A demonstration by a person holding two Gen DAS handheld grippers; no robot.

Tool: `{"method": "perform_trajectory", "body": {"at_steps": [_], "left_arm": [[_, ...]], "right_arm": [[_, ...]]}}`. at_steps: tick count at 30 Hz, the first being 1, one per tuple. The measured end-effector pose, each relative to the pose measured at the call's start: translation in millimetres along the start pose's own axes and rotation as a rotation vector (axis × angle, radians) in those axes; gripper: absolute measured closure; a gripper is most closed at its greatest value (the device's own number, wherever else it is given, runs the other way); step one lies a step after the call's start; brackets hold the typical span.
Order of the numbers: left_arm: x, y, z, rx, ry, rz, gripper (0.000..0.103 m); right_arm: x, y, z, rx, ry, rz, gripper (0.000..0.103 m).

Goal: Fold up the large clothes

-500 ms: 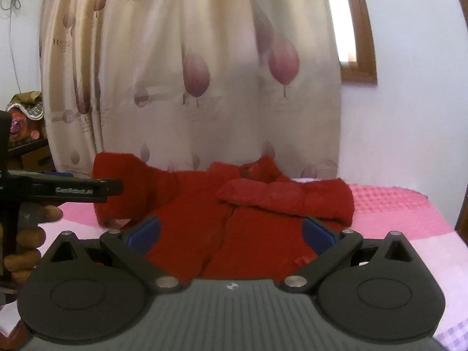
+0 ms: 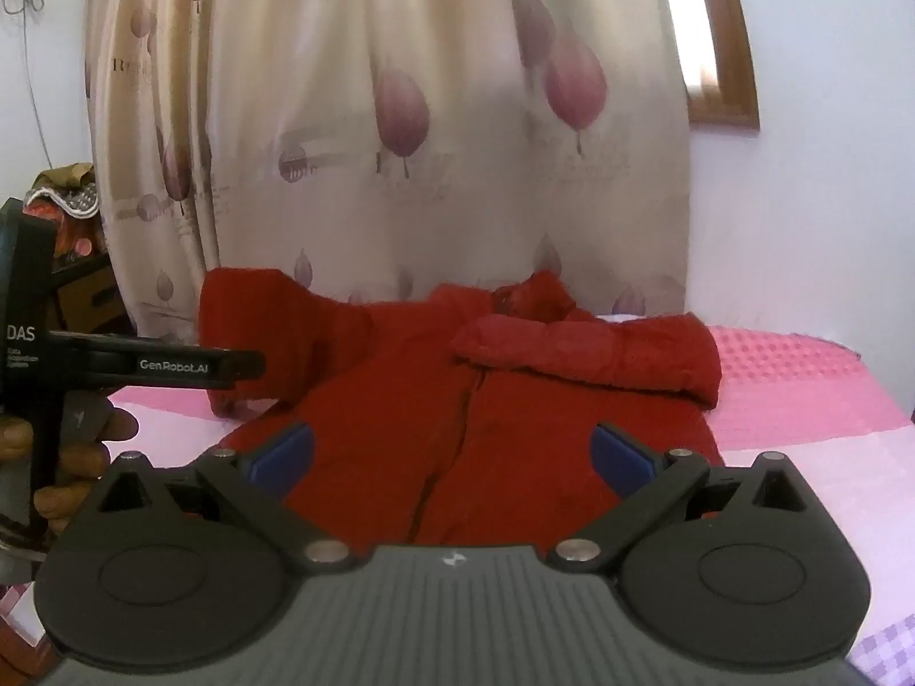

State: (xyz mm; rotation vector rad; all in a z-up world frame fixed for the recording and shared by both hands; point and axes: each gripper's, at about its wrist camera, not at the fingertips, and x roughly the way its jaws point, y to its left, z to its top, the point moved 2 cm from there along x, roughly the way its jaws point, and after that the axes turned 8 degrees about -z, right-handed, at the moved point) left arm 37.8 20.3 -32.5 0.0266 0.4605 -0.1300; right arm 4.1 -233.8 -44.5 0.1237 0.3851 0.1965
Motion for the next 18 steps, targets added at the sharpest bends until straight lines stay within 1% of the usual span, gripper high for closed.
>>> {"method": "perform_trajectory", "body": {"at_steps": [3,18], "left_arm": [[3.8,2.4,-2.9,-0.002,0.011,-0.002,0.000],[12.6,4.5,-11.1,0.005,0.026,0.005,0.000]], "right_arm": [[-3.9,1.5,1.8,-0.003,0.008,0.001,0.000],[2.2,0.8,3.0,0.005,0.032,-0.009,0.000]]}}
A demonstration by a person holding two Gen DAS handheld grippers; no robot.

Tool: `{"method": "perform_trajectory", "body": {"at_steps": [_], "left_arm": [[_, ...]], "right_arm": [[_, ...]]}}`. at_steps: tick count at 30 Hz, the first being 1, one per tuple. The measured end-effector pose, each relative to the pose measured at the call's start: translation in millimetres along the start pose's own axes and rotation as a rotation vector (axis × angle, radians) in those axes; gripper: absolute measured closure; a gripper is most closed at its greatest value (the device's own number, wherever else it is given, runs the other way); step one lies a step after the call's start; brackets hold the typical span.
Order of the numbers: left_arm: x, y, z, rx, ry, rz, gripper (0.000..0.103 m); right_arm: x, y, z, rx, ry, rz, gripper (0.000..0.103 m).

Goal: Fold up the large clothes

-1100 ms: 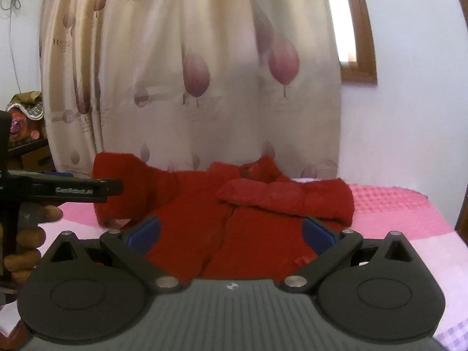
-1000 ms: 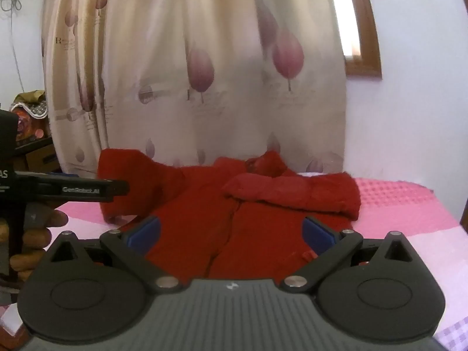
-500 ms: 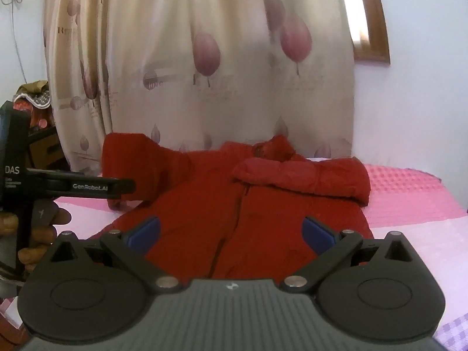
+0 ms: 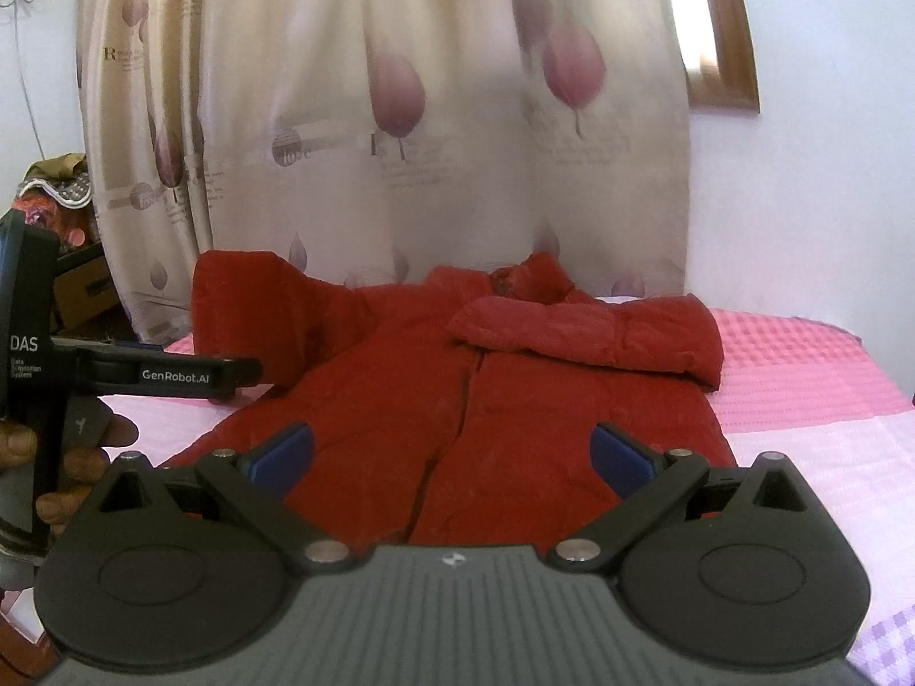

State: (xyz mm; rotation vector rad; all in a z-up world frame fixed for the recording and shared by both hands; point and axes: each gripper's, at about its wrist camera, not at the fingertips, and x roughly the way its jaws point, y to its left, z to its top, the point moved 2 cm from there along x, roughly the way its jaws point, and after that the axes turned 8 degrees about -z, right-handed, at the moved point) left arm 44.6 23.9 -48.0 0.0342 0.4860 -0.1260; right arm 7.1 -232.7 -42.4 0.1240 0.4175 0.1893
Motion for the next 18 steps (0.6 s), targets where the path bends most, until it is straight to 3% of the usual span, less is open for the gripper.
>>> {"method": "perform_trajectory", "body": {"at_steps": [18], "left_arm": [[10.6,7.5,-4.5,0.005,0.020,0.025,0.000]], "right_arm": [[6.7,2.6,-4.9,0.002,0.025,0.004,0.000]]}}
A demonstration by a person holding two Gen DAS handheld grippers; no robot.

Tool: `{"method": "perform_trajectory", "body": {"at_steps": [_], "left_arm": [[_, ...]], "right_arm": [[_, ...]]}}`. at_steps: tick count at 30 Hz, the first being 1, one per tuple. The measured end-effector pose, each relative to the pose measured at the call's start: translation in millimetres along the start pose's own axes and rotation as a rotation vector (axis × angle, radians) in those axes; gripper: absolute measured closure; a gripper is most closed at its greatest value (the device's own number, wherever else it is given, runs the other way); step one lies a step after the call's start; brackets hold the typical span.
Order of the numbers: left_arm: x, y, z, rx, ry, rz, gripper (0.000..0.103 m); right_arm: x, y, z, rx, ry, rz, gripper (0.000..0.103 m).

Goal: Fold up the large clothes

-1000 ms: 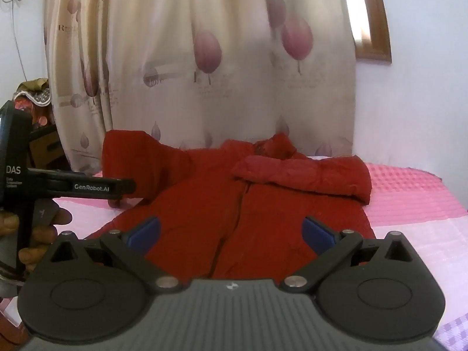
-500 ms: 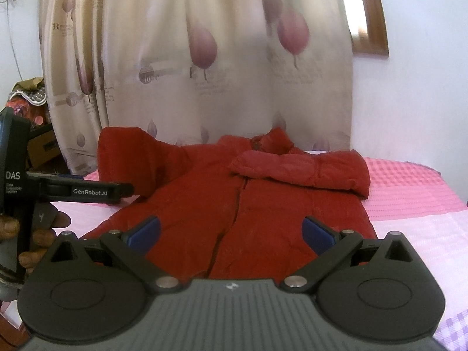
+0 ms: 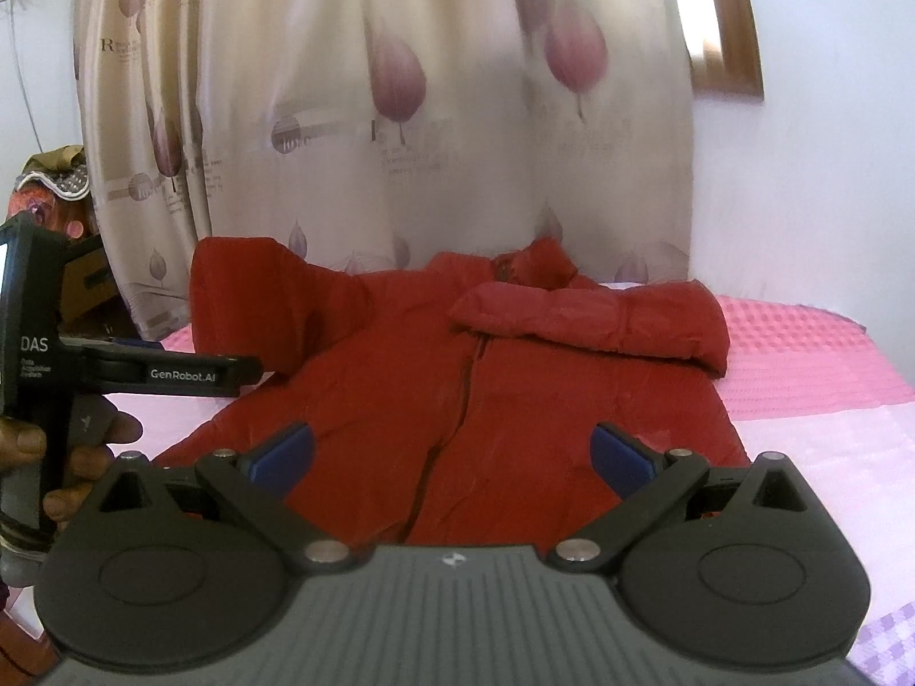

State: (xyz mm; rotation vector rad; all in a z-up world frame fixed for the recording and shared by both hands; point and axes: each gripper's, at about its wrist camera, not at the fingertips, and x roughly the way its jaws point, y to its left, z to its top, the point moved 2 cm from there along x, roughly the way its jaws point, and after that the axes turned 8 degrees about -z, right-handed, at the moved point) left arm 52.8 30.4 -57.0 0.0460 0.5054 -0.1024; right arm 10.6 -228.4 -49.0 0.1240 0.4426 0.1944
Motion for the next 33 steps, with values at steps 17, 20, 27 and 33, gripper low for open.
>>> {"method": "perform_trajectory", "body": {"at_steps": [17,20,27,33], "left_arm": [[26.7,91.7,-24.4,-0.385,-0.048,-0.173,0.006],[45.2,127.7,-40.4,-0.558,-0.044,-0.243,0.009],[86.9,184.1,-61.3,-0.852,-0.052,-0.418,0.011],[118.9,203.4,-54.4,-0.956,-0.086,-0.503,0.007]], "right_arm": [[12.3,0.7,-6.3,0.002,0.040,0.007,0.000],[16.6,0.7,-9.0,0.002,0.053,0.007,0.000],[29.0,2.0,-16.8,-0.002,0.097,0.000,0.000],[36.8,5.7,-23.4,-0.014,0.134,-0.008,0.000]]}}
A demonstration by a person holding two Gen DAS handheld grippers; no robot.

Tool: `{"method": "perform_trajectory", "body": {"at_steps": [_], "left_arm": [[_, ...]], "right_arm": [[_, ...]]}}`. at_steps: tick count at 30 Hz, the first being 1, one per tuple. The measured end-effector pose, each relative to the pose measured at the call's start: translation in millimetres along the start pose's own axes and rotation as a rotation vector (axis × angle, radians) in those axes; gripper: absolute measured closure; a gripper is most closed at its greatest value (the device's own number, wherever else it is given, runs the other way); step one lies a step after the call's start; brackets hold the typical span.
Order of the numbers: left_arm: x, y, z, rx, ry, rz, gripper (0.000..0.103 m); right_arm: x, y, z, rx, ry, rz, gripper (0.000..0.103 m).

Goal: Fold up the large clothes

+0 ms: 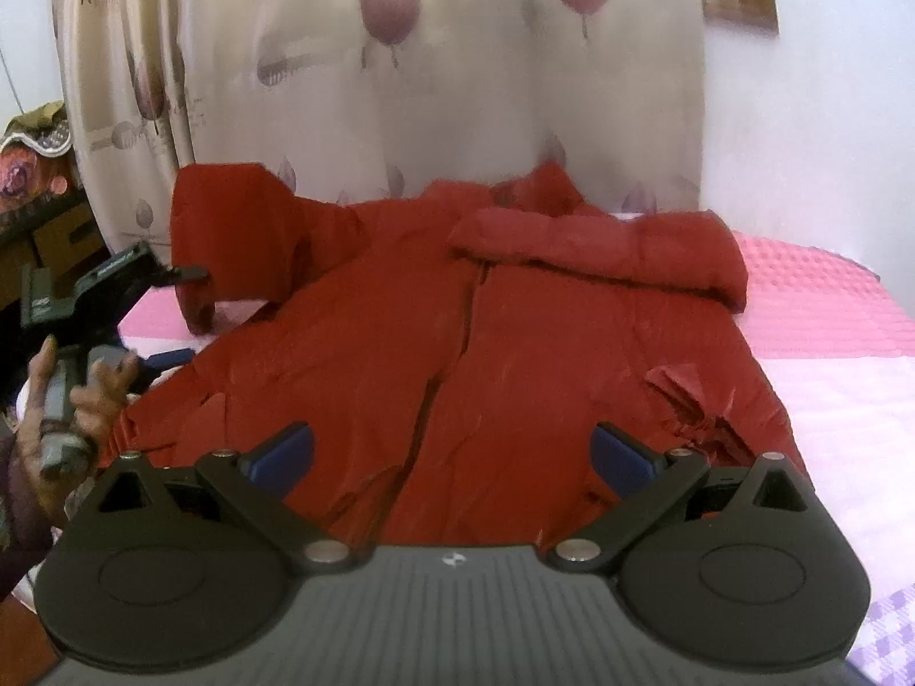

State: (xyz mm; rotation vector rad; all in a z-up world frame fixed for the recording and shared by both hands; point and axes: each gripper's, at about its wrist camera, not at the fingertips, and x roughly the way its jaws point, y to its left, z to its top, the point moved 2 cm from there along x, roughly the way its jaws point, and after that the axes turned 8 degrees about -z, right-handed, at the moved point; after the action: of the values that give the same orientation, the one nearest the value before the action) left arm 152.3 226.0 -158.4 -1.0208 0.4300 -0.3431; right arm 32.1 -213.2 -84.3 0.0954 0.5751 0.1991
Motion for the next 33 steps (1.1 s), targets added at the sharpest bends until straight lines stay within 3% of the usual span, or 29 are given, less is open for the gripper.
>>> {"method": "perform_trajectory", "body": {"at_steps": [1,2,3,5,10,12,16,19,20,22,24,28,29,33], "left_arm": [[3.3,-0.2,3.4,0.000,-0.008,-0.010,0.010],[5.6,-0.5,6.8,0.010,-0.024,-0.030,0.026],[7.2,-0.2,7.9,0.017,-0.036,-0.042,0.051],[6.1,-3.7,13.7,0.038,-0.071,-0.043,0.083],[-48.5,-32.4,24.9,0.174,-0.288,0.028,0.090],[-82.5,-46.0,29.0,0.192,-0.349,0.040,0.097],[-135.9,-73.6,19.5,0.324,-0.436,0.158,0.101],[-151.7,-89.8,11.6,0.418,-0.468,0.282,0.100],[-155.1,-93.9,10.4,0.420,-0.458,0.275,0.095],[-153.6,-105.1,2.5,0.441,-0.422,0.273,0.073],[-136.2,-123.1,-13.9,0.491,-0.379,0.278,0.030],[-87.6,-160.9,-53.3,0.591,-0.253,0.153,0.013],[-74.5,-167.1,-62.8,0.611,-0.230,0.125,0.002],[-22.1,-172.7,-96.5,0.631,-0.173,0.091,0.000]], "right_arm": [[0.0,0.9,-0.8,-0.003,0.002,-0.002,0.000],[0.6,1.3,-1.3,-0.005,0.005,-0.005,0.000],[1.5,1.8,-1.1,-0.007,0.010,-0.008,0.000],[2.8,2.4,-1.1,-0.007,0.019,-0.013,0.000],[0.6,4.2,-0.7,-0.022,0.019,-0.019,0.000],[0.6,3.6,-0.7,-0.023,0.017,-0.019,0.000],[2.8,-0.2,-2.2,-0.002,0.026,-0.012,0.000],[3.8,-4.0,-2.1,0.017,0.030,0.003,0.000],[3.9,-5.4,-1.1,0.020,0.028,0.001,0.000],[4.4,-8.0,2.9,0.015,0.020,-0.007,0.000],[5.0,-11.9,14.6,0.002,-0.010,-0.020,0.000],[20.0,-8.8,50.6,-0.096,-0.107,-0.057,0.000],[29.6,-6.5,61.0,-0.146,-0.148,-0.063,0.000],[100.0,8.5,91.6,-0.356,-0.190,-0.167,0.000]]}}
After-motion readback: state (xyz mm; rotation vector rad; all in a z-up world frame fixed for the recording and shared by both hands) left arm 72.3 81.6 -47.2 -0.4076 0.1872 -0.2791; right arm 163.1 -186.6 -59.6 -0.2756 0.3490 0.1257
